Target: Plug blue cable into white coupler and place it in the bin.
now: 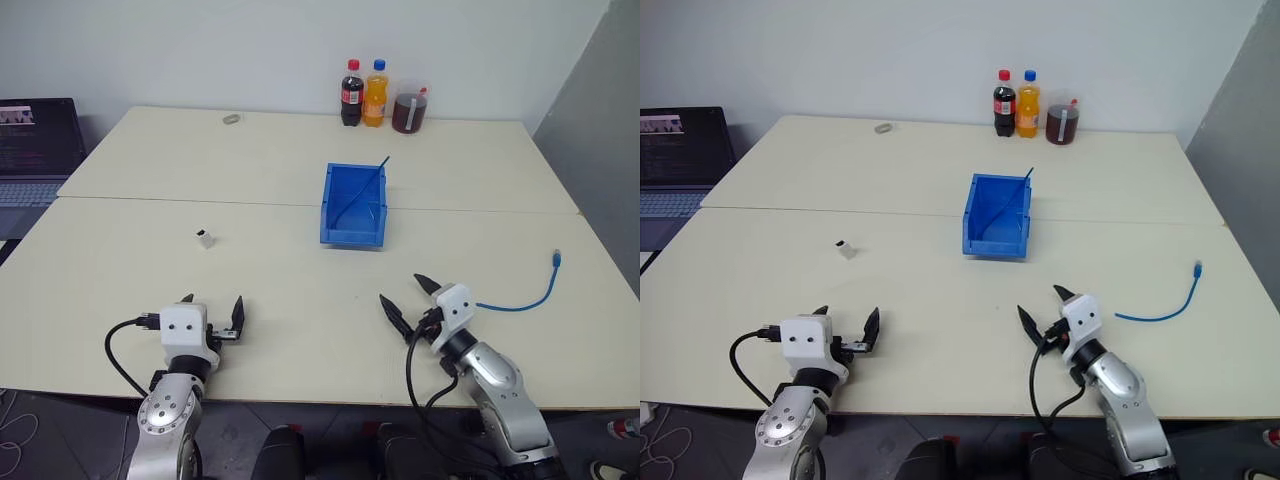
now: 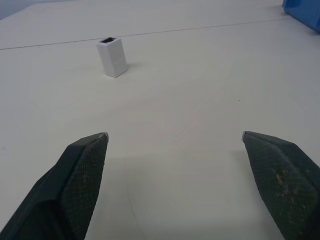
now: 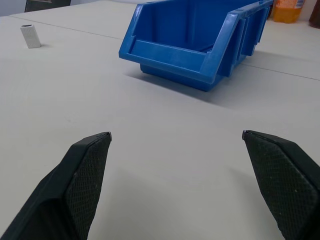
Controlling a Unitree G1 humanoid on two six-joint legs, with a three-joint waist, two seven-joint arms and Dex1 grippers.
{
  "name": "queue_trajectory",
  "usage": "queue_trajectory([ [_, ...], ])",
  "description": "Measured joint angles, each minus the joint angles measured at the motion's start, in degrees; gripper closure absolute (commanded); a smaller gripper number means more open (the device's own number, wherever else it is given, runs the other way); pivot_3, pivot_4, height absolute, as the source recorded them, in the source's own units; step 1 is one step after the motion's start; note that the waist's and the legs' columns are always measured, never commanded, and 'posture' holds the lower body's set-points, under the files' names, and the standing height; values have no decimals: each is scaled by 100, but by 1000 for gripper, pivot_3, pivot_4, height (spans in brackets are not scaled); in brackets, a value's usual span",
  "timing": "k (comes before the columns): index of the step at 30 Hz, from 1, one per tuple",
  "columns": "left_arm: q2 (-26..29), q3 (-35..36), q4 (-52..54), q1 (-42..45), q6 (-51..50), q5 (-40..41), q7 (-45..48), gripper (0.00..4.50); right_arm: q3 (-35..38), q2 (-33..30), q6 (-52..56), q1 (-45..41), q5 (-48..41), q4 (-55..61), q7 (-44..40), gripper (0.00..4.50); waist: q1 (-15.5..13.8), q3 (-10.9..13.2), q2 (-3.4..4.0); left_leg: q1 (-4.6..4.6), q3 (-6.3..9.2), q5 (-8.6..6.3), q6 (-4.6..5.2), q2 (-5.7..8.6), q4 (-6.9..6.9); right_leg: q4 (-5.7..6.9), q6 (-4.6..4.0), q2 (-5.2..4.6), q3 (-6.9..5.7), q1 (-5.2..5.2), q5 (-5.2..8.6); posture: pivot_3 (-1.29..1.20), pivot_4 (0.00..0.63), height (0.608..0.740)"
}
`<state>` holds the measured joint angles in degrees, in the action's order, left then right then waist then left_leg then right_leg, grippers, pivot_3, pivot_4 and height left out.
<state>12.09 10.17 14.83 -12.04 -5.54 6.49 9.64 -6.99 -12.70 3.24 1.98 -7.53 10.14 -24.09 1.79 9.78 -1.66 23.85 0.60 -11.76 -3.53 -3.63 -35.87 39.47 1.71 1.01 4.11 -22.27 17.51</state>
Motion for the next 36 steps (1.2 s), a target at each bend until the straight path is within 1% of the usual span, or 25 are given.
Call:
queue_trajectory([
  [14,57,-171,14,-40,15,-43,160,0,-72,-29,111,56,120,101,44,30,0,0,0,0,0,0,0,0,0,0,0,0,0,0,0,0,150,740],
  [24,138,-78,46,-136,285,343,646,0,-93,-37,96,71,176,101,45,30,2,0,0,0,0,0,0,0,0,0,0,0,0,0,0,0,150,740],
  [29,180,-76,45,-100,323,401,756,0,-92,-37,-103,103,188,18,50,30,1,0,0,0,-1,0,0,0,0,0,0,0,0,0,0,0,150,740],
  [32,318,-100,48,-73,283,615,1055,0,-84,-36,-225,163,213,-53,85,30,2,0,0,0,0,0,0,0,0,0,-1,0,-1,0,0,0,150,740],
  [34,548,-227,79,-56,203,741,1395,0,-35,-35,-330,190,233,-78,173,30,2,0,0,-1,-2,0,0,0,0,0,-1,0,1,0,0,0,150,740],
  [36,623,-379,106,92,94,818,1611,0,112,-41,-388,222,236,-74,274,30,-2,0,0,0,-2,0,0,1,-2,0,1,-1,1,0,-1,0,150,740],
])
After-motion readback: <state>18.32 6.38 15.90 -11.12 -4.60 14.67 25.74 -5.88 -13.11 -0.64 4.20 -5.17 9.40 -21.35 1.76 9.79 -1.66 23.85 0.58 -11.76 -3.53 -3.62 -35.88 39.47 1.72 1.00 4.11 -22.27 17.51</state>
